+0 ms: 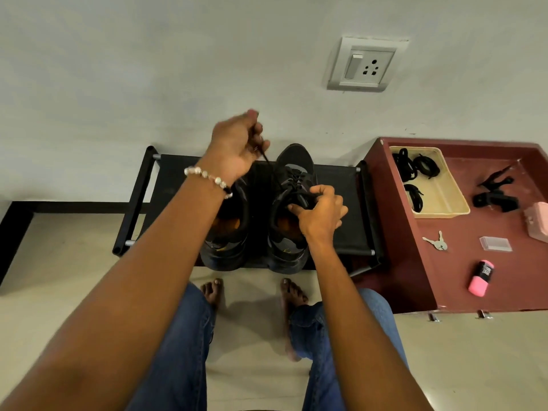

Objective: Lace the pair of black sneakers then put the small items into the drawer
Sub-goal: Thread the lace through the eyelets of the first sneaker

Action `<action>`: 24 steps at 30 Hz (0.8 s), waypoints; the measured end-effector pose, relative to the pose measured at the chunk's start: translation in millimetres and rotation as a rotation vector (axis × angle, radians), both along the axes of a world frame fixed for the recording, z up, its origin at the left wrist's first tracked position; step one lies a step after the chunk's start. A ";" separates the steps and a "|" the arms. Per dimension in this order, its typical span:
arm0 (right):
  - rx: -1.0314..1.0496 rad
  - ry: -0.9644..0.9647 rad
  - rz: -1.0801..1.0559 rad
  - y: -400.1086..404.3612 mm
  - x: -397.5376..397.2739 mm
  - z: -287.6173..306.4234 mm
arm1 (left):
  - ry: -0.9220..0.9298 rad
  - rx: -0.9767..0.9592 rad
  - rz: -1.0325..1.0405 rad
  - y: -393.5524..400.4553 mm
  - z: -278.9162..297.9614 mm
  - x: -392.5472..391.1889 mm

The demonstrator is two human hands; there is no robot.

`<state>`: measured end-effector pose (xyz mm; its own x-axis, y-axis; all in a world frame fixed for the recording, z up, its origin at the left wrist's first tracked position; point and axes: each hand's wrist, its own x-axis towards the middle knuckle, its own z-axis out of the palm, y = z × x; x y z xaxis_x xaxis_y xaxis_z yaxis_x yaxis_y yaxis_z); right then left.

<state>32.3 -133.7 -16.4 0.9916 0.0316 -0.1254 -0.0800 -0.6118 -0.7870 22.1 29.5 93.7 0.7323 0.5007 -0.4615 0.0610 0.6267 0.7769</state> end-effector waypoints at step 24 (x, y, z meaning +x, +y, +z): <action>0.141 0.008 -0.042 -1.6 3.5 -20.7 | 0.446 2.243 -1.089 21.2 40.1 7.8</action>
